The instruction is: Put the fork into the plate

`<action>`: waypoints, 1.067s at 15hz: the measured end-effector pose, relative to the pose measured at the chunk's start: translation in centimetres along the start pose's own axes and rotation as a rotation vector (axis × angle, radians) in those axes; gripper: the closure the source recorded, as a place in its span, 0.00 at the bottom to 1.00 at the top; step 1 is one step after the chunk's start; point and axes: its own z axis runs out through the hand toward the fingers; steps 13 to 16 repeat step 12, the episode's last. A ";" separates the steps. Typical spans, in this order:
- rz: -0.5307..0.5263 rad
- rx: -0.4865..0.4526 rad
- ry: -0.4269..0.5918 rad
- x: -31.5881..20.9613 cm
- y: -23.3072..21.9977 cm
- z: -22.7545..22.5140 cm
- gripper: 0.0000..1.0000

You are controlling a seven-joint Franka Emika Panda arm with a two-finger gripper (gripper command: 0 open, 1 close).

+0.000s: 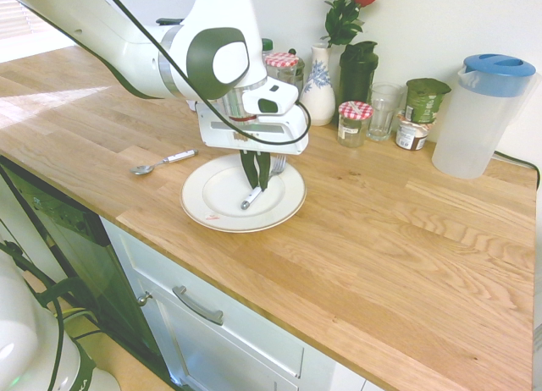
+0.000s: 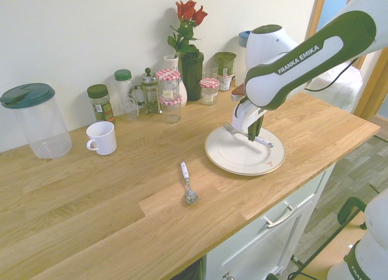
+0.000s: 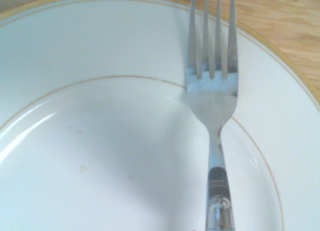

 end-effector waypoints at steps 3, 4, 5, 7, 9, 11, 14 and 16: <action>-0.006 0.001 -0.003 0.4 0.5 0.0 0.00; -0.006 0.002 -0.003 0.5 0.6 -0.1 0.00; -0.008 0.003 -0.003 0.6 0.7 -0.1 0.00; -0.014 0.004 -0.004 0.7 0.8 -0.1 0.00; -0.018 0.007 -0.002 0.8 1.0 -0.3 0.00; -0.004 0.025 0.017 1.0 1.5 -1.0 0.00; 0.005 0.041 0.033 0.8 1.9 -1.5 0.00; 0.005 0.041 0.033 0.8 1.9 -1.5 0.00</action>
